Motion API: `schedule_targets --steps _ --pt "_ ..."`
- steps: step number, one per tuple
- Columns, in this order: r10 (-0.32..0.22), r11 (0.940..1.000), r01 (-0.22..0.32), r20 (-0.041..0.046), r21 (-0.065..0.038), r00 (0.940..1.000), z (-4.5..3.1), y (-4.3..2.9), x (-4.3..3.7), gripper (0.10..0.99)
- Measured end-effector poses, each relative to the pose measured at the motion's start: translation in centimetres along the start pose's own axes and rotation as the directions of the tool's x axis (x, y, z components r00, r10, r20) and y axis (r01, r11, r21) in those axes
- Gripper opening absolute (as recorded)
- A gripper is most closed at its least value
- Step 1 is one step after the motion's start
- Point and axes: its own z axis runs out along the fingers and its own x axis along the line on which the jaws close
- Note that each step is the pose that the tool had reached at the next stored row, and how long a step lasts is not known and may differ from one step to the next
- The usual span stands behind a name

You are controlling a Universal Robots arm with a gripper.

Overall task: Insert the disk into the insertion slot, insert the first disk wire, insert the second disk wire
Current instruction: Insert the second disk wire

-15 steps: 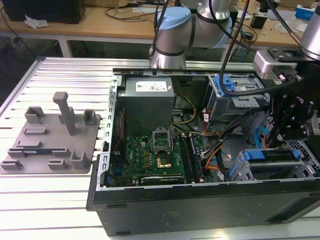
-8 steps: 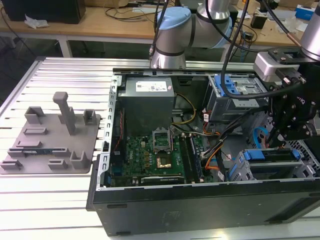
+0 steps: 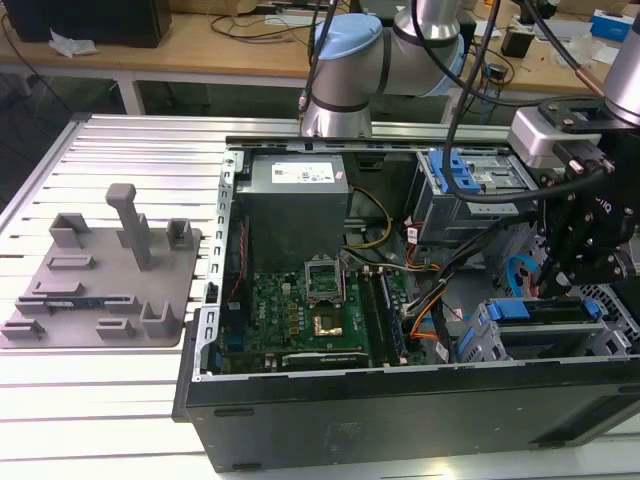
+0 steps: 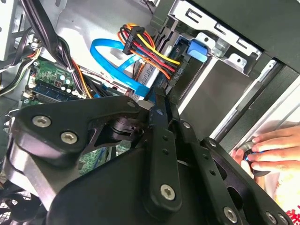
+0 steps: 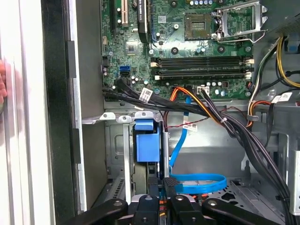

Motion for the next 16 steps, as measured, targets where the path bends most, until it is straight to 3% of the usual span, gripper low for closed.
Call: schedule_targets --steps 5,16 --pt "-0.001 1.0 0.001 0.0 -0.01 1.0 0.13 -0.17 0.07 0.161" --pt "-0.001 0.9999 0.001 -0.0001 -0.011 1.0 0.16 -0.32 0.14 0.161"
